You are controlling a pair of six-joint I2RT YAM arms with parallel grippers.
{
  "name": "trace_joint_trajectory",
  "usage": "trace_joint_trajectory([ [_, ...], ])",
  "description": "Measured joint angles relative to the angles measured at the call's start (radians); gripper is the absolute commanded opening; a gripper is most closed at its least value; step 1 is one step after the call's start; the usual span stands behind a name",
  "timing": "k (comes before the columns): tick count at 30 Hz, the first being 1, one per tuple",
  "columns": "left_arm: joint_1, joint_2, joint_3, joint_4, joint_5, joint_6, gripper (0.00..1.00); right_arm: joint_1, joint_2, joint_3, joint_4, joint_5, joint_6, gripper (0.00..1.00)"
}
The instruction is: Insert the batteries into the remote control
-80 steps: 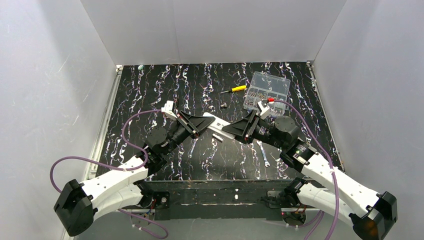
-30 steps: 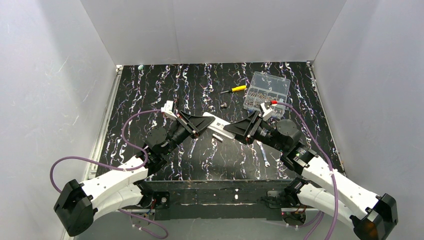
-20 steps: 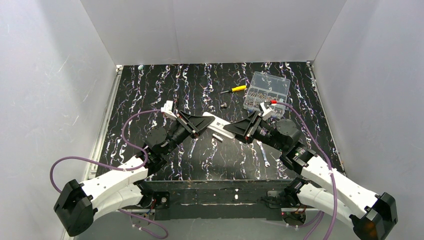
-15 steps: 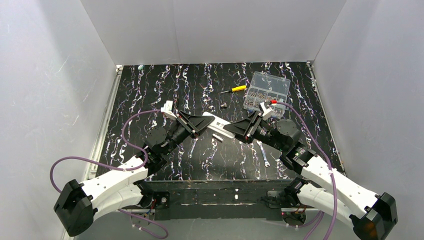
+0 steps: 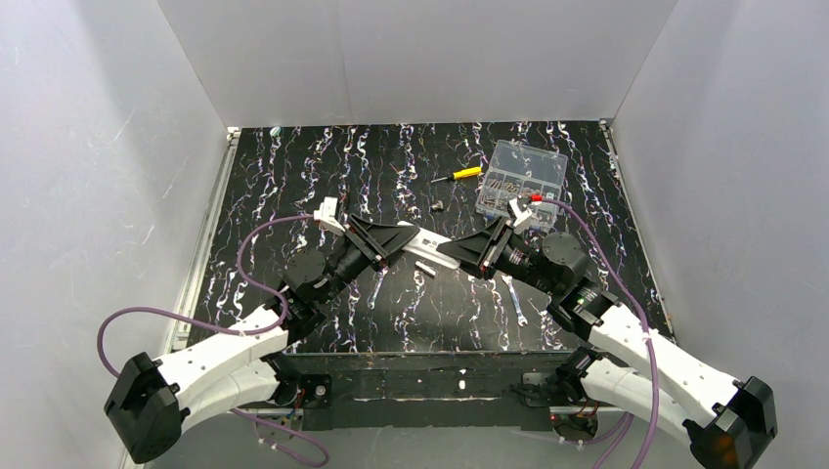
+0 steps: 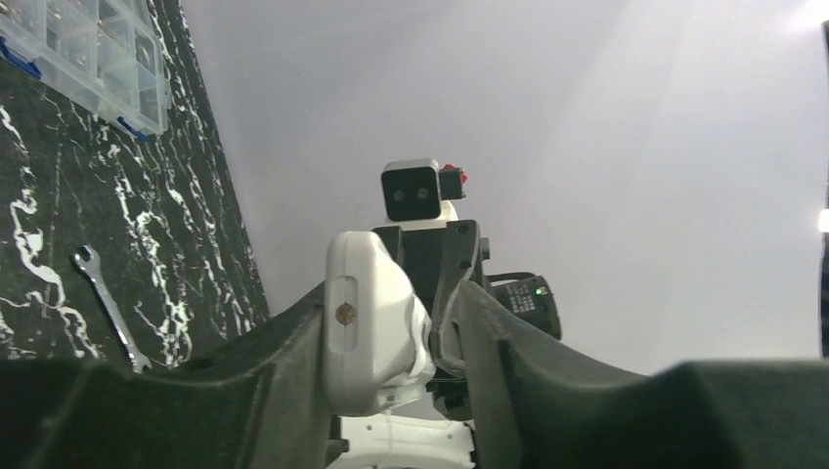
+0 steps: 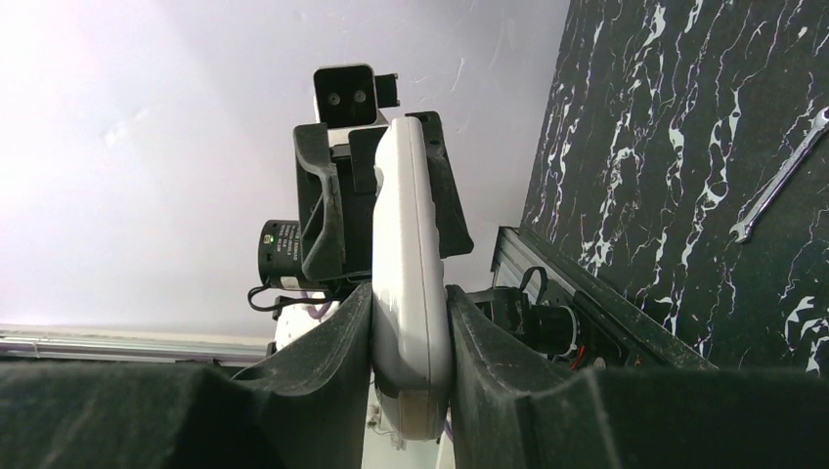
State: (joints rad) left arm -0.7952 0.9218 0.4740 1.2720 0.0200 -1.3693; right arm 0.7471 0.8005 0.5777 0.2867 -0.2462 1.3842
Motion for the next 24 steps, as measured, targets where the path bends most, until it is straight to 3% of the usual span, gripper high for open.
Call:
trace_joint_trajectory([
  [3,0.000,-0.017,0.000,-0.014,-0.013,0.005,0.58,-0.001,0.000,0.000,0.000,0.000,0.000,0.01],
  [6,0.000,-0.035,0.000,-0.026,-0.024,0.011,0.82,-0.001,0.000,0.000,0.000,0.000,0.000,0.01],
  [9,0.000,-0.043,0.000,-0.035,-0.031,0.014,0.98,-0.001,0.000,0.000,0.000,0.000,0.000,0.01],
  [17,0.000,-0.099,-0.008,-0.153,-0.033,0.013,0.98,-0.012,-0.024,-0.008,-0.018,0.022,-0.014,0.01],
  [24,0.000,-0.352,0.009,-0.598,-0.063,0.068,0.98,-0.019,-0.055,0.090,-0.287,0.157,-0.228,0.01],
])
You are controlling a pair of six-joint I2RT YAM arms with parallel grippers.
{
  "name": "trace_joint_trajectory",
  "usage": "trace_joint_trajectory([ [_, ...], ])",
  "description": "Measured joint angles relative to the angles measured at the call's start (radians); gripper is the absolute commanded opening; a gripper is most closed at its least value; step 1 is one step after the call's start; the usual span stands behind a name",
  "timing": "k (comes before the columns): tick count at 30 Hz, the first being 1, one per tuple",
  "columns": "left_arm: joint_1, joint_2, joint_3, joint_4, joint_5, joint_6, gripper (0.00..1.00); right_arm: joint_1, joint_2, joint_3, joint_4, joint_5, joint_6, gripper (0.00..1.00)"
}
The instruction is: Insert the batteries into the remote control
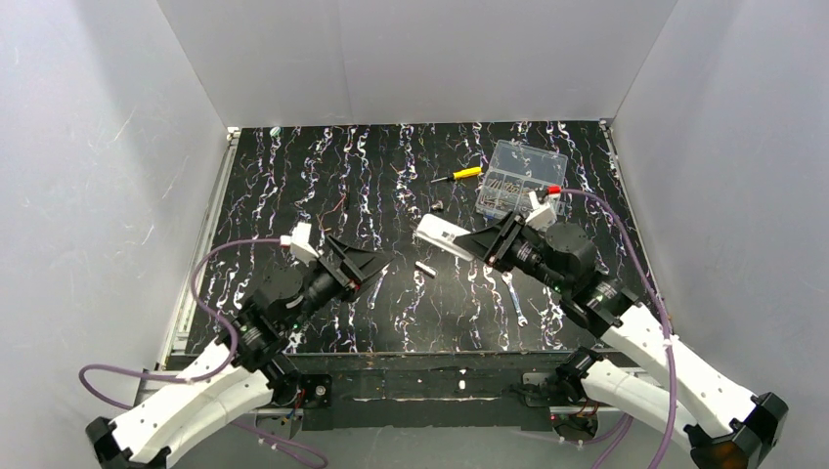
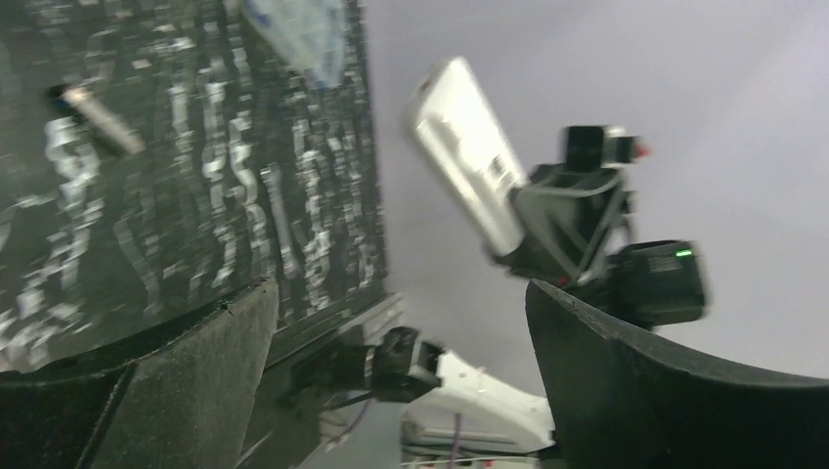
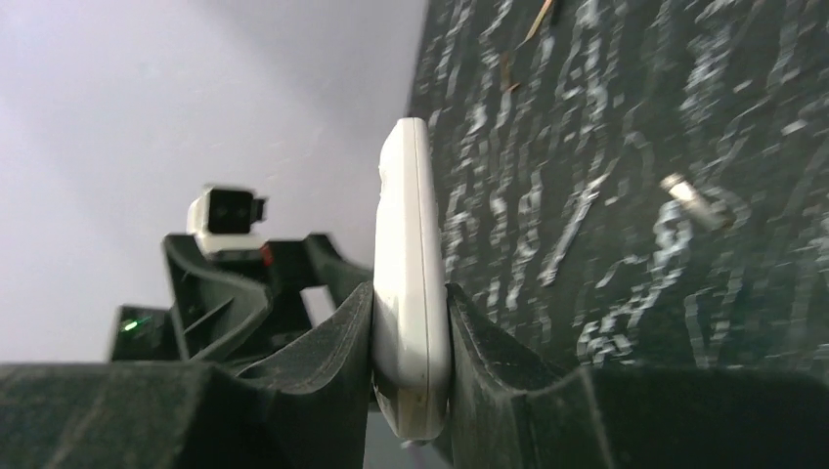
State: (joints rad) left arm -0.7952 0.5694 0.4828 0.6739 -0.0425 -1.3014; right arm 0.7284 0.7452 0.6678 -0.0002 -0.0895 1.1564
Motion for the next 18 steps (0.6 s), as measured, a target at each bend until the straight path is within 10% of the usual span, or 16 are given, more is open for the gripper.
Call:
trace_joint_trajectory([
  [8,0.000,-0.173,0.131,-0.583,-0.080,0.113,0.98,0.000,0.164,0.275,-0.332,0.232,-0.511,0.01],
  [18,0.000,-0.189,0.248,-0.901,-0.138,0.219,0.98,0.134,0.431,0.307,-0.455,0.445,-1.009,0.01],
])
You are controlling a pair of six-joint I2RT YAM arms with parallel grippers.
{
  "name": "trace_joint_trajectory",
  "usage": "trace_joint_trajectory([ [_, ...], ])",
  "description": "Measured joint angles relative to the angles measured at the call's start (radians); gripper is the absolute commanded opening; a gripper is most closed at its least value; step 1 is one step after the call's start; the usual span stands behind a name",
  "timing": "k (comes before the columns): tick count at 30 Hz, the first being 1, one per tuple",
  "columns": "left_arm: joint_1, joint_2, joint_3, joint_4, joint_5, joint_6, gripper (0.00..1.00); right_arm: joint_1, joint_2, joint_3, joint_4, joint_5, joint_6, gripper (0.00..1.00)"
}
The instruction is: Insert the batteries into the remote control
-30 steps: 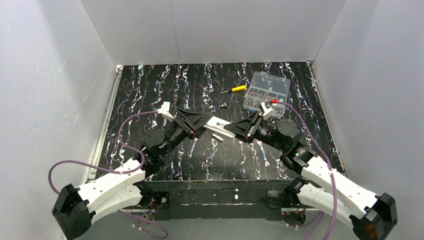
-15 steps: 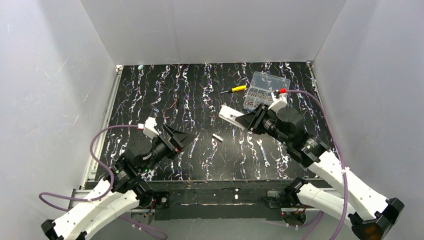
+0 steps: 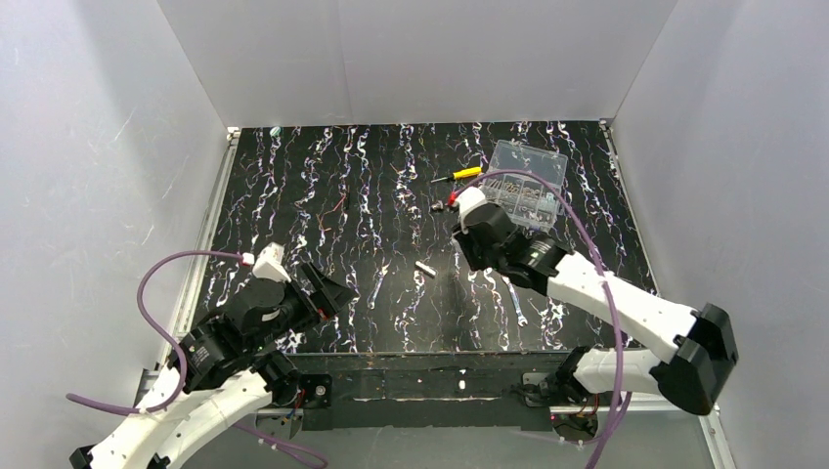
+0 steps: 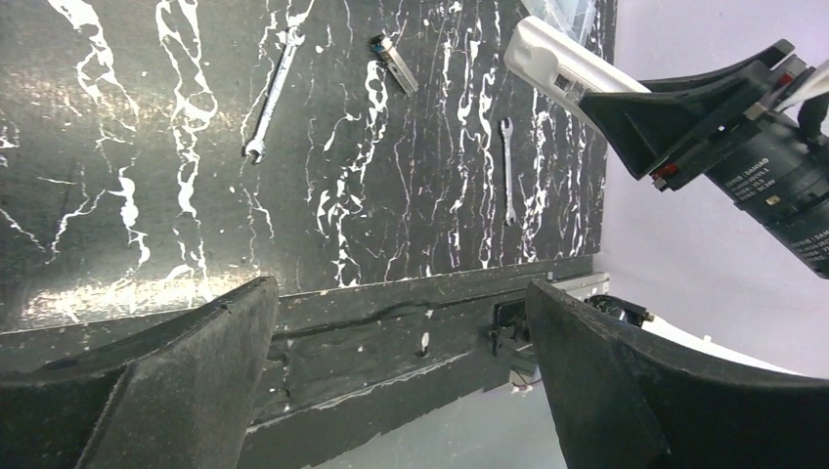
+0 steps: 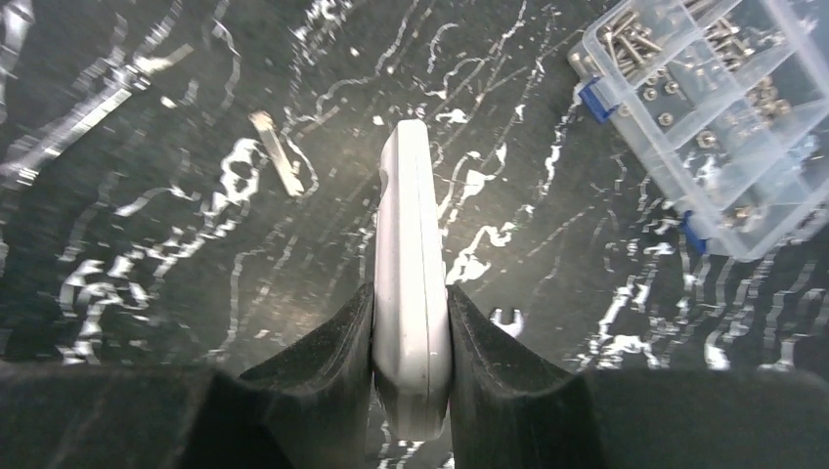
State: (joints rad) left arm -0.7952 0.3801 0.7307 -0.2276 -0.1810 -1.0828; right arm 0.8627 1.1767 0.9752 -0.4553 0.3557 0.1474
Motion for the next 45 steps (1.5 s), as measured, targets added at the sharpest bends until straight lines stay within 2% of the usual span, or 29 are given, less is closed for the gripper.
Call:
trace_joint_trajectory([
  [6,0.000,-0.032,0.004,-0.045,-0.018,0.020,0.98,0.095,0.185,0.101,-0.089,0.185,-0.128,0.01],
  [11,0.000,-0.068,0.002,-0.047,-0.032,0.027,0.98,0.146,0.381,0.238,-0.214,0.307,-0.131,0.01],
  [14,0.000,-0.074,-0.004,-0.042,-0.035,0.032,0.98,0.173,0.463,0.266,-0.272,0.351,-0.117,0.01],
  [26,0.000,-0.074,-0.037,-0.004,-0.036,0.034,0.98,0.313,0.610,0.269,-0.397,0.449,-0.028,0.05],
  [34,0.000,-0.056,-0.037,0.017,-0.035,0.027,0.98,0.369,0.667,0.274,-0.421,0.507,0.039,0.20],
  [37,0.000,-0.043,-0.037,0.018,-0.032,0.023,0.98,0.377,0.676,0.274,-0.426,0.514,0.060,0.33],
  [45,0.000,-0.037,-0.037,0.020,-0.021,0.010,0.98,0.382,0.689,0.271,-0.410,0.457,0.100,0.48],
])
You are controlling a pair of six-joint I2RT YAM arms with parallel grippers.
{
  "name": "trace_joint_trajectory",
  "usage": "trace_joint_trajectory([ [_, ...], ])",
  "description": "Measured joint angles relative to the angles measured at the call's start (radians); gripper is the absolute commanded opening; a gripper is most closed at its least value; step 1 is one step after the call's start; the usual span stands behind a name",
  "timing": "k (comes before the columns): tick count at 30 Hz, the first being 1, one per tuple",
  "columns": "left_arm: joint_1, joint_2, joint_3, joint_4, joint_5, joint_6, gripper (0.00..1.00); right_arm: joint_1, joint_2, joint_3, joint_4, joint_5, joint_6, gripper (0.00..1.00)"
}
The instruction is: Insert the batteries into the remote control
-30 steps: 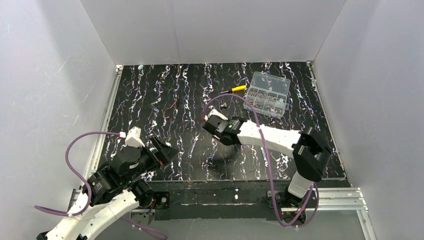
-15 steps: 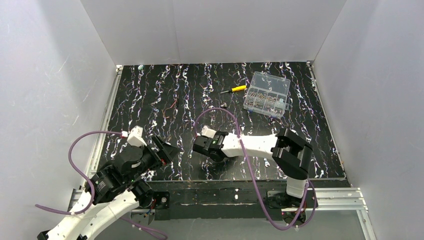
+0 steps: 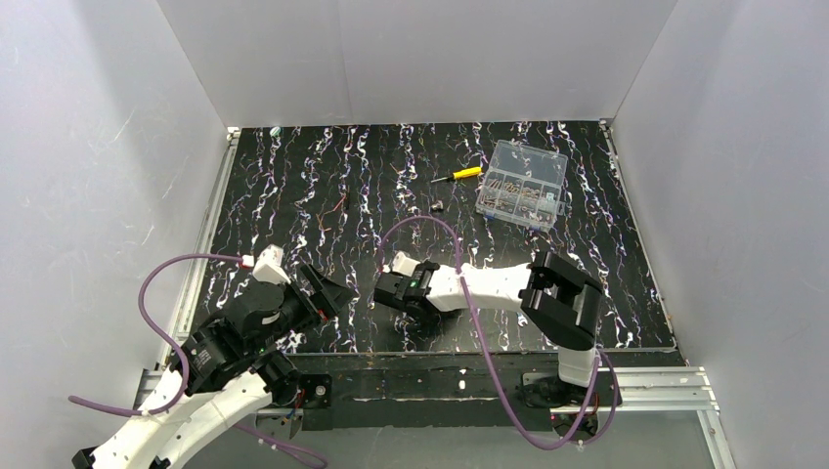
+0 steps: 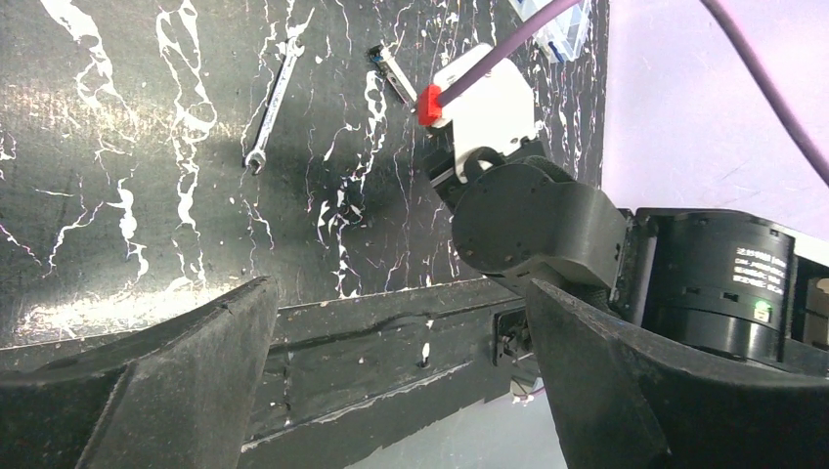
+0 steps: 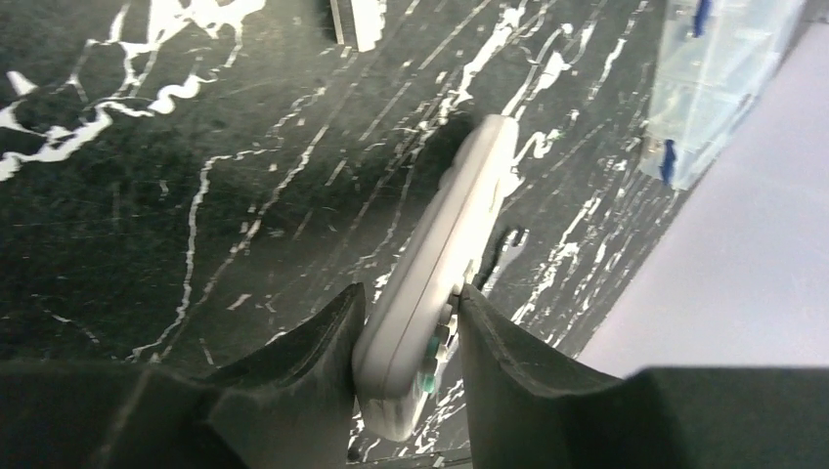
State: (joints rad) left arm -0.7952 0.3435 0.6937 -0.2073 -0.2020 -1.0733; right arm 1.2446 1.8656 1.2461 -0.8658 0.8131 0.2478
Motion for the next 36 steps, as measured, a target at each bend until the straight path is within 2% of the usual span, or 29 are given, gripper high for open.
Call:
trace_joint_trajectory([
  [13,0.000,0.000,0.000,0.000,0.000,-0.004,0.98,0.002,0.051,-0.009,0.054,-0.097,0.020,0.59],
  [25,0.000,0.000,-0.010,0.000,0.000,-0.005,0.98,0.002,0.051,-0.010,0.054,-0.083,0.015,0.67],
  [36,0.000,-0.011,-0.012,0.000,-0.003,-0.005,0.98,0.002,0.016,-0.010,0.065,-0.135,0.019,0.69],
])
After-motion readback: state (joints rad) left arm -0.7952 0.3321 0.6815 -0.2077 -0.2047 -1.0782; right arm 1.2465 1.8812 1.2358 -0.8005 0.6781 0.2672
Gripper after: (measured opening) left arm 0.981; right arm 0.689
